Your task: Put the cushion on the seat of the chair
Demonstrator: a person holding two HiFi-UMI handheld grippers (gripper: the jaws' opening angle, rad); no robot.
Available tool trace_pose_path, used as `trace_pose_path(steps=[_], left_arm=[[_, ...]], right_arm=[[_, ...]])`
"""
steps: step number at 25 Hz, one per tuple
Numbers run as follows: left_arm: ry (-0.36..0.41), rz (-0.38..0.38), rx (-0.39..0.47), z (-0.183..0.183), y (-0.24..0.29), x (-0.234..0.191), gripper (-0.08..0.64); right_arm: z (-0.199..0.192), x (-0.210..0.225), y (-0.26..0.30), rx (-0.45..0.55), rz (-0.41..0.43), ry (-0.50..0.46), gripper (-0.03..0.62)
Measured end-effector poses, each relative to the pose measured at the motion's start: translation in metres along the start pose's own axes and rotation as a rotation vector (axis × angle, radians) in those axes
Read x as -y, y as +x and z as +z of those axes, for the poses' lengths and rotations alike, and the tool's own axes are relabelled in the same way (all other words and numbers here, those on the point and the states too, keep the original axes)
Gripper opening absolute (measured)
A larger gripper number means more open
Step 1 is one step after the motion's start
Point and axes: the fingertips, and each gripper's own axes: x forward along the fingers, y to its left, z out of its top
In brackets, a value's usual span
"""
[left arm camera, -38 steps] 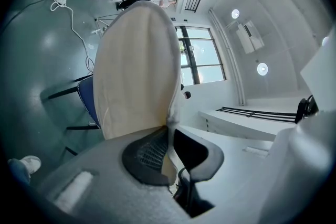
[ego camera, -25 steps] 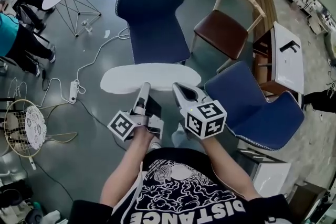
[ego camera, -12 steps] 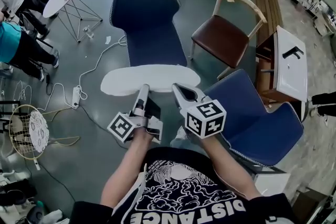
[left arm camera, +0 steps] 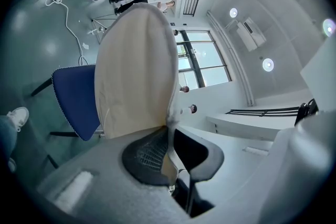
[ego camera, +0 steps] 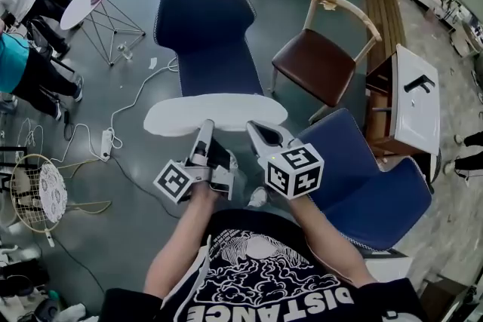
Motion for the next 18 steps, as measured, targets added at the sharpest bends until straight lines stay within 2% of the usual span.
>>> trace_pose_path(steps=[10,18], left_arm=[[-0.049,-0.004,0.012,0.011,0.051,-0.026,0.038],[-0.073,0.023,0.0,0.035,0.102,-0.05,0.038]], right_arm=[[0.019,0.035,0.034,-0.031,-0.025,-0.029,-0.003],[0.038,0.063,0.082,-0.07,-0.044,-0.022,-0.003]])
